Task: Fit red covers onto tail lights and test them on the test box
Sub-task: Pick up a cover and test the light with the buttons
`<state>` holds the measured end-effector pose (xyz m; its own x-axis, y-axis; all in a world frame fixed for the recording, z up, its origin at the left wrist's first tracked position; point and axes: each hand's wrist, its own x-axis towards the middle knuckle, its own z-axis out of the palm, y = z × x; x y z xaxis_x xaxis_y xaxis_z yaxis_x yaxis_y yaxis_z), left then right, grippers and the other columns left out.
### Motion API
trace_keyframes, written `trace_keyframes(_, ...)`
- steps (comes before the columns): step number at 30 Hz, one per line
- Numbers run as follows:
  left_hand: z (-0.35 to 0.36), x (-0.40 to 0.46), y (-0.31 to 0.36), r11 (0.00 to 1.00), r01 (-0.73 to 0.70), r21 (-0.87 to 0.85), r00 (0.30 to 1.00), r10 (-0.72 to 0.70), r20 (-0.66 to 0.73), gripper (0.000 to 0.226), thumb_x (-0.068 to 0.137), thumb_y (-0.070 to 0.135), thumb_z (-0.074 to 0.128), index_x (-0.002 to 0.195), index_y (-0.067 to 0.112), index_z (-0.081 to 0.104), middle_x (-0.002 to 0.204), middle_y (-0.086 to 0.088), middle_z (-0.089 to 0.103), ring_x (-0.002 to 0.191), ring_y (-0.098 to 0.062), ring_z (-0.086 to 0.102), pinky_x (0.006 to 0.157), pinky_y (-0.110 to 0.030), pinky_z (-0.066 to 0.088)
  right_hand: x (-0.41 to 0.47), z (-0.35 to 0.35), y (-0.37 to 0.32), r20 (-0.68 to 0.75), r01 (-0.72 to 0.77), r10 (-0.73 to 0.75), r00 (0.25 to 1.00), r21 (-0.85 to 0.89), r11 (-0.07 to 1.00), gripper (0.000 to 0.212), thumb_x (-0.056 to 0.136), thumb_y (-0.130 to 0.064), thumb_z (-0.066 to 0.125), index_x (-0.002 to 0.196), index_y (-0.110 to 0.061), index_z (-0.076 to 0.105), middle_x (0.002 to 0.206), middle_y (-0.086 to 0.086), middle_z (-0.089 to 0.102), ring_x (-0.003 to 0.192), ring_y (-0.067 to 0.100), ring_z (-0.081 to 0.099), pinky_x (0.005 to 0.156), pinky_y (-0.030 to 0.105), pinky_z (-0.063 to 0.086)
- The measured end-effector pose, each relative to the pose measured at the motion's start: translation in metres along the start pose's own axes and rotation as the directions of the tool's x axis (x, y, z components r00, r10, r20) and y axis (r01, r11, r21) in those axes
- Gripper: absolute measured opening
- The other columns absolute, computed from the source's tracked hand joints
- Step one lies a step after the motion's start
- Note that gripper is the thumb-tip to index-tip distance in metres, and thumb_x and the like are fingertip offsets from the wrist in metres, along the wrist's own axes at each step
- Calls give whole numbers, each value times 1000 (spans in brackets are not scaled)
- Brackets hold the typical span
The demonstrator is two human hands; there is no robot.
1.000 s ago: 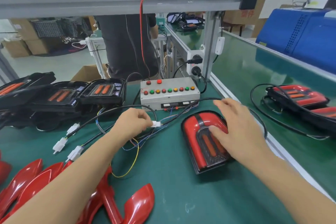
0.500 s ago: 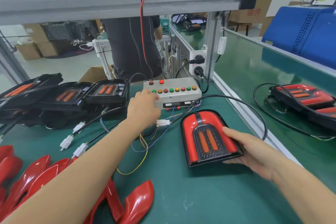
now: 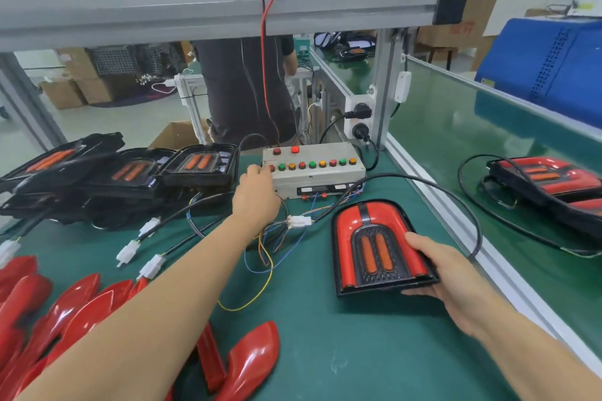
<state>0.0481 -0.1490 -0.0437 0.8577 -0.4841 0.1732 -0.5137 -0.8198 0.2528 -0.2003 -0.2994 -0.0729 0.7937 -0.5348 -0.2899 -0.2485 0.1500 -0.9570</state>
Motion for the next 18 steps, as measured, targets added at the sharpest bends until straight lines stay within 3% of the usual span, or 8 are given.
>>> trace_keyframes(5, 2, 5, -2, 998, -11, 63, 1000, 10, 12, 57, 88, 8, 49, 142, 9, 32, 134, -15, 39, 119, -35, 44, 96, -44, 40, -2, -1, -4, 15, -14, 14, 1000, 0, 1000, 39, 96, -43, 46, 97, -16, 76, 90, 8, 76, 73, 14, 71, 59, 26, 54)
trace_keyframes(14, -1, 17, -1, 969, -33, 243, 999, 25, 35, 52, 88, 12, 49, 139, 17, 39, 128, -12, 42, 116, -32, 47, 95, -44, 38, -8, 2, -7, -4, -10, 10, 1000, -28, 1000, 49, 98, -51, 38, 96, -19, 75, 87, 4, 77, 74, 12, 71, 68, 27, 52)
trace_keyframes(18, -4, 19, 1, 942, -65, 330, 998, 58, 30, 48, 89, 16, 51, 136, 17, 44, 126, -12, 44, 118, -32, 45, 99, -45, 35, -10, 2, -3, -17, 19, -19, 1000, 18, 1000, 46, 97, -52, 39, 96, -25, 76, 91, 3, 77, 83, 14, 73, 83, 35, 47)
